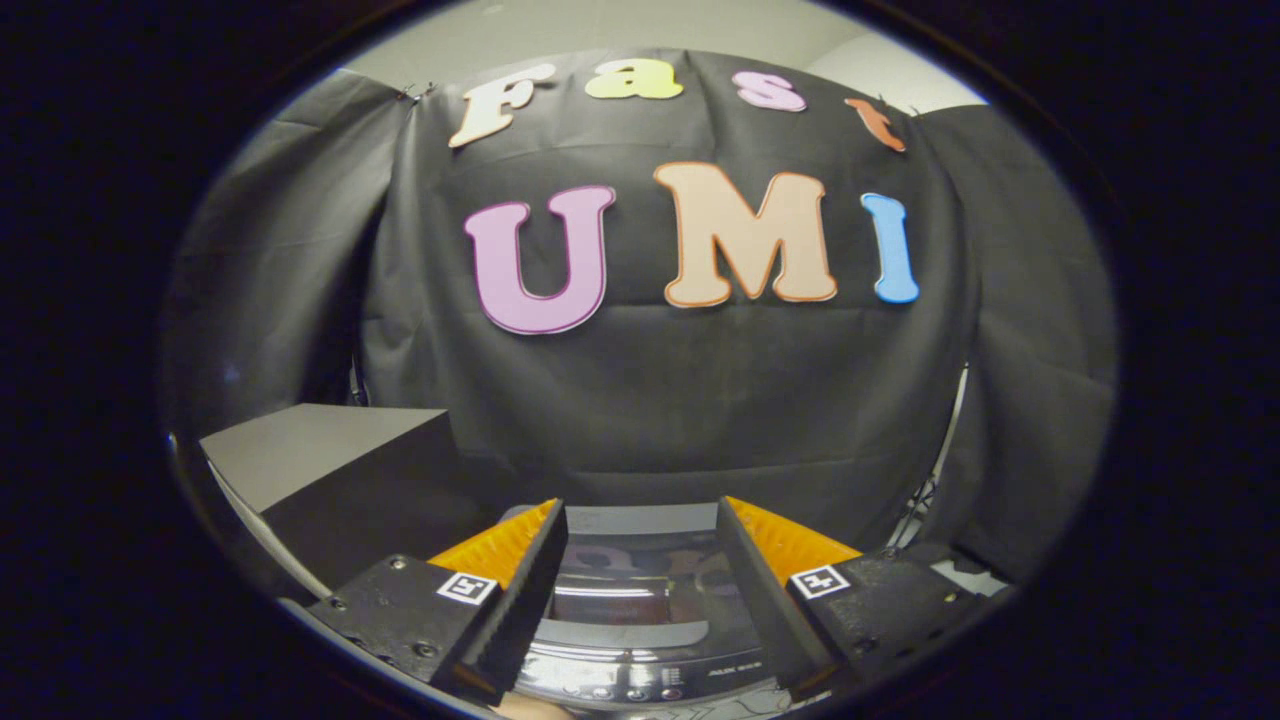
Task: Put the clothes into the washing machine and then close the washing machine lid.
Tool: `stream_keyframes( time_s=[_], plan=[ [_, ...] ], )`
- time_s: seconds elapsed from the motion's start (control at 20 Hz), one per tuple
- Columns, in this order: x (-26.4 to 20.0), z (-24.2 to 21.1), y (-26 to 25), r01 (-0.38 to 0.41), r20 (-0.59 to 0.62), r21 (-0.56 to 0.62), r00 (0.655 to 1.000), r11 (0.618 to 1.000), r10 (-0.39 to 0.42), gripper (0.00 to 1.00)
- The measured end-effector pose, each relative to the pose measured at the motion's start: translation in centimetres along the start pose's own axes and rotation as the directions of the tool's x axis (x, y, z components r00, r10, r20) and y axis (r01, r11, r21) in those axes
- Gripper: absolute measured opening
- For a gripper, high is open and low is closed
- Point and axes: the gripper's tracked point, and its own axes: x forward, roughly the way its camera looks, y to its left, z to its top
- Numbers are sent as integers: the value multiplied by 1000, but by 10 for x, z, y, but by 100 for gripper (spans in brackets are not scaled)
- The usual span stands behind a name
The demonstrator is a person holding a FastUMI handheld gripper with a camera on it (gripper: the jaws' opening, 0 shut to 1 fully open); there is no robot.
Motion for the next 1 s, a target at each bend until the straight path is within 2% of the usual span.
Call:
stream_keyframes(
  time_s=[0.2, 0.35, 0.65, 1.0],
  plan=[
    [-42, 3, -29, 37, 99, -18, 995, 999, -35, 91],
    [-72, -7, -48, 56, 159, 13, 986, 998, -57, 91],
    [-128, -52, -73, 59, 246, 8, 967, 998, -59, 92],
    [-179, -127, -76, 15, 267, 39, 963, 999, -25, 94]
  ],
)
